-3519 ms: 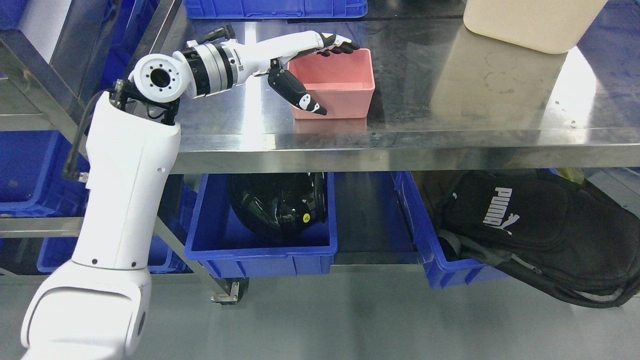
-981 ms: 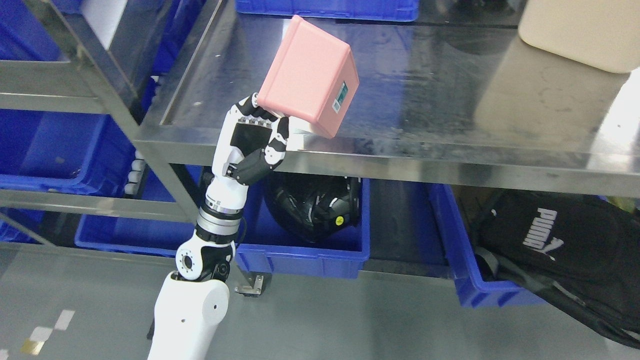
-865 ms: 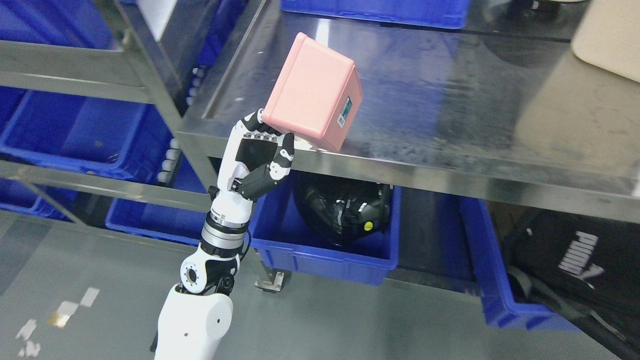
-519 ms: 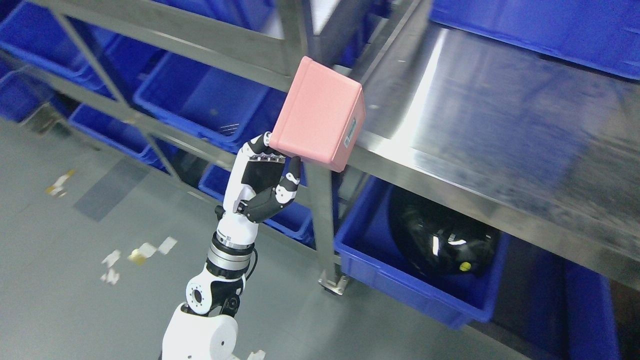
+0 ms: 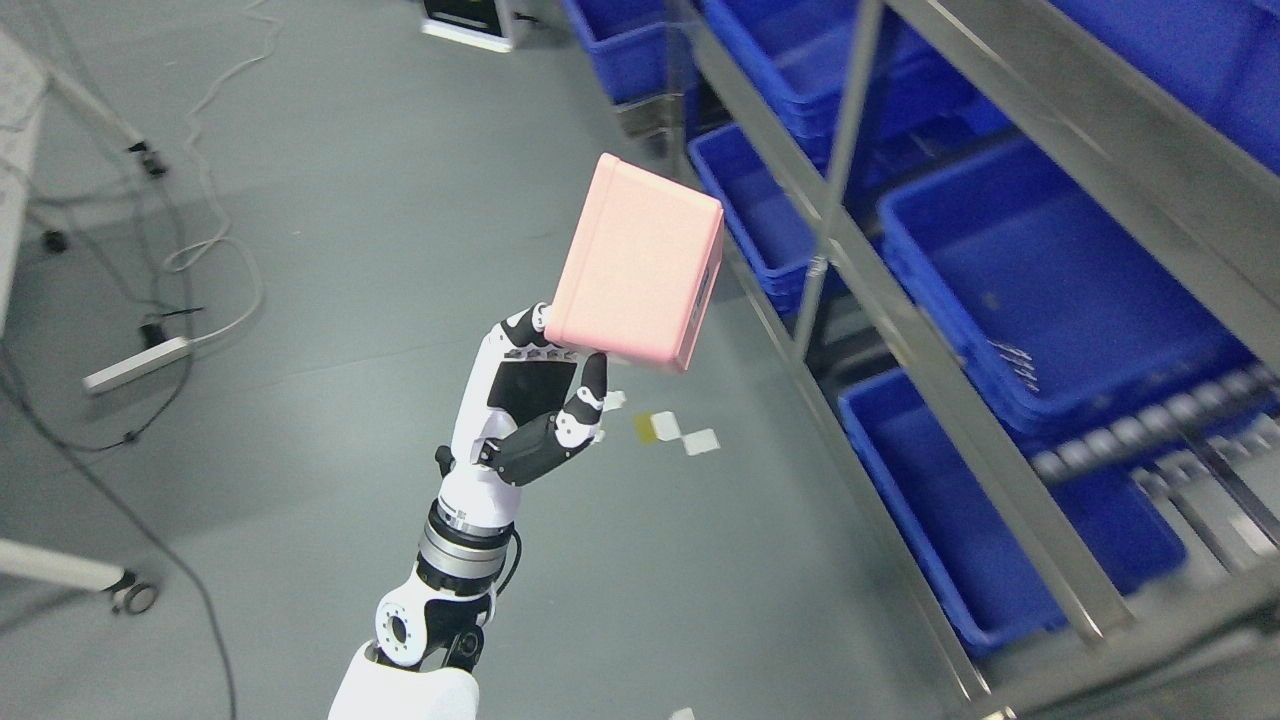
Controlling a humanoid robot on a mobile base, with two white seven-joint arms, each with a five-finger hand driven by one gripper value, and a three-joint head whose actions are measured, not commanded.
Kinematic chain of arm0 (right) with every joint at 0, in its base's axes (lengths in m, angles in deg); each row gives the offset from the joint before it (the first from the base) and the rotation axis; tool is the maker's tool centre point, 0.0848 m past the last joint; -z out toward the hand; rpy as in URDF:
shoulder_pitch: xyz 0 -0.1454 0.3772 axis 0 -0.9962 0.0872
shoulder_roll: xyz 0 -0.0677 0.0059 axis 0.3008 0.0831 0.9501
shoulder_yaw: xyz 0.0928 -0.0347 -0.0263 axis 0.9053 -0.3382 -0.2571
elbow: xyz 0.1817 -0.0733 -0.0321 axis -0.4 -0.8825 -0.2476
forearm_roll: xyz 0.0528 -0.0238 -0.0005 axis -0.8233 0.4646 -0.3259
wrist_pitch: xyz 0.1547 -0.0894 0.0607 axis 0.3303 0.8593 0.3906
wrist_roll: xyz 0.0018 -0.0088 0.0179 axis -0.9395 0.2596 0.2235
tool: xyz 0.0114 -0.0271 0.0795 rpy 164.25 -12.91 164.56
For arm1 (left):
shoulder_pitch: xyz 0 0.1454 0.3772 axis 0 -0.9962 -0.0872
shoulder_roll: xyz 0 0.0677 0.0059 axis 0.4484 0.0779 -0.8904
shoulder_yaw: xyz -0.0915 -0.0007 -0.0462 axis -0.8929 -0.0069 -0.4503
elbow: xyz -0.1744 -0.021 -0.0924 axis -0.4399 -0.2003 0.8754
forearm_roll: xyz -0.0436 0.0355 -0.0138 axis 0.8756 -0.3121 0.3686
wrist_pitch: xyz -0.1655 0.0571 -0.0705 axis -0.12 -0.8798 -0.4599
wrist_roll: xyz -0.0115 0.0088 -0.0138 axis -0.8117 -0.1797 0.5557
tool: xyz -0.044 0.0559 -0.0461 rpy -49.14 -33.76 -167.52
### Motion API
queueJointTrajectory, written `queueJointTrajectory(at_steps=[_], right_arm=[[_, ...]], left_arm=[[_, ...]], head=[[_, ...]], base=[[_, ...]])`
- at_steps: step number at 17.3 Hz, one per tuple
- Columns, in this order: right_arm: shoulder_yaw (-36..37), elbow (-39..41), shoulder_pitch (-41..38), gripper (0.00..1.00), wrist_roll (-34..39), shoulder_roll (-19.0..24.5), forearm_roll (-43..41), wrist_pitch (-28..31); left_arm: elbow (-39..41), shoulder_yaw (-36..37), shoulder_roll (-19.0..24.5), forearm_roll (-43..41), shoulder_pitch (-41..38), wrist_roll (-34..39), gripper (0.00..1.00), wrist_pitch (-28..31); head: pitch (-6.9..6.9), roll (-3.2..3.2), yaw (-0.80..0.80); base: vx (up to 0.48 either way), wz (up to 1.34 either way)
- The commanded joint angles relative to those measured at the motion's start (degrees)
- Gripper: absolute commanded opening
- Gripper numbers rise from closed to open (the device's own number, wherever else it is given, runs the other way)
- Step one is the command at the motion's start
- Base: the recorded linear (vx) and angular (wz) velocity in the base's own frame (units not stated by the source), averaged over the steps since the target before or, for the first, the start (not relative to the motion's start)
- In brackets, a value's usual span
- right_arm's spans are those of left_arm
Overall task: Place storage box into left shelf container
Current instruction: 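Hold the pink box up in the left hand while the robot turns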
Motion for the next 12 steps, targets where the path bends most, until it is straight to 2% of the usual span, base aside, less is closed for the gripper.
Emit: queueJointTrajectory(at_steps=[1, 7, 12], right_arm=[[0.3, 1.0, -0.5, 1.0, 0.2, -1.0, 0.1, 0.0], [0.3, 1.0, -0.5, 1.0, 0.2, -1.0, 0.1, 0.0], [0.3, 1.0, -0.5, 1.0, 0.2, -1.0, 0.1, 0.0]], left_arm=[[1.9, -1.9, 1.0, 0.0, -1.3, -0.1, 0.01, 0.0], [1.9, -2.6, 1.0, 0.0, -1.9, -0.1, 0.01, 0.0], [1.9, -2.7, 1.0, 0.0, -3.2, -0.2, 0.01, 0.0]], head=[[0.0, 0.0, 0.0], [0.0, 0.0, 0.0], [0.0, 0.0, 0.0]], base=[[0.365, 1.25], [0.388, 0.89], [0.457, 0.45]])
